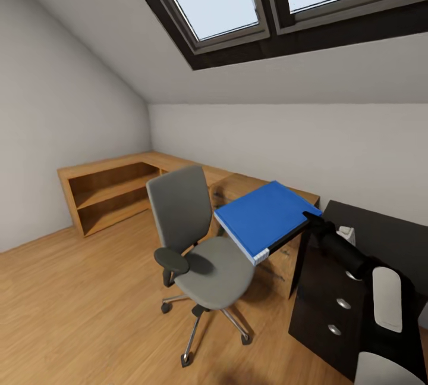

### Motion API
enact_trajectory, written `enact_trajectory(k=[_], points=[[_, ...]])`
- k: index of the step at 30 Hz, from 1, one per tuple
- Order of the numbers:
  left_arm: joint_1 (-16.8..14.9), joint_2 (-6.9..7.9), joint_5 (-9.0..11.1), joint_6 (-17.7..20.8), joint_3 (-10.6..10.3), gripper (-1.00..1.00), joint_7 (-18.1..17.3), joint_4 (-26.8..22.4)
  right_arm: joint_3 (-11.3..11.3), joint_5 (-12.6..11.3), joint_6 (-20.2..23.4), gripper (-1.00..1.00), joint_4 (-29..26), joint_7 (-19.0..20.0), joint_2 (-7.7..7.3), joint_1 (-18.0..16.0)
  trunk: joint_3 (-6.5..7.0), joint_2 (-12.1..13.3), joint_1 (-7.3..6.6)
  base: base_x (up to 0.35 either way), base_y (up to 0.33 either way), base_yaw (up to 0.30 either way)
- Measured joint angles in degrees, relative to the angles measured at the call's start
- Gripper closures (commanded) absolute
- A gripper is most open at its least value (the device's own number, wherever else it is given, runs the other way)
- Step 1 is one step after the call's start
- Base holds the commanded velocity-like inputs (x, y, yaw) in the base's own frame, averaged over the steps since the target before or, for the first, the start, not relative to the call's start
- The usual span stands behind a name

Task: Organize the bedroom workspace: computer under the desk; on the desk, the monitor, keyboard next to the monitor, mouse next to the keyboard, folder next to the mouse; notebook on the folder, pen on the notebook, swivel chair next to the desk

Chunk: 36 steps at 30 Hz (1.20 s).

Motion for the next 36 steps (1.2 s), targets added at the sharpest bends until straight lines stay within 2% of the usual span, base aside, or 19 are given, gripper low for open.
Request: enact_trajectory(k=[5, 9, 19, 22, 29, 36], points=[[0.0, 0.12, 0.0, -0.6, -0.5, -1.0, 0.0, 1.6, -0.1, 0.0, -0.1, 1.0, 0.2, 1.2, 0.0, 0.4, 0.9, 2.0, -1.1, 0.0, 0.0, 0.0], [0.0, 0.19, 0.0, -0.8, -0.7, -1.0, 0.0, 2.4, -0.3, -0.8, -0.5, 1.0, -0.1, 1.9, 0.05, 2.4, 1.62, 3.6, -1.98, 0.0, 0.0, -0.032], [0.0, 0.21, 0.0, -0.9, -1.1, -1.0, 0.0, 2.7, -0.4, -1.3, -1.1, 1.0, 0.1, 2.6, -0.06, 3.8, 3.41, 7.6, -4.17, 0.0, 0.0, -0.22], [0.0, 0.22, 0.0, -1.5, -1.1, -1.0, 0.0, 2.7, -0.4, -1.1, -2.1, 1.0, 0.1, 2.6, -0.05, 3.9, 3.95, 8.8, -4.83, 0.0, 0.0, -0.264], [0.0, -0.02, 0.1, -5.6, -1.3, -1.0, 0.0, 5.2, -0.4, -0.7, -5.7, 1.0, 0.3, 2.7, -0.05, 3.9, 5.21, 11.6, -6.37, 0.0, 0.0, -0.277], [0.0, 0.03, 0.0, -6.9, -4.2, -1.0, 0.0, 6.0, -0.4, 0.7, -8.9, 1.0, 1.8, 2.7, -0.08, 4.0, 6.47, 14.4, -7.91, 0.0, 0.0, -0.293]])
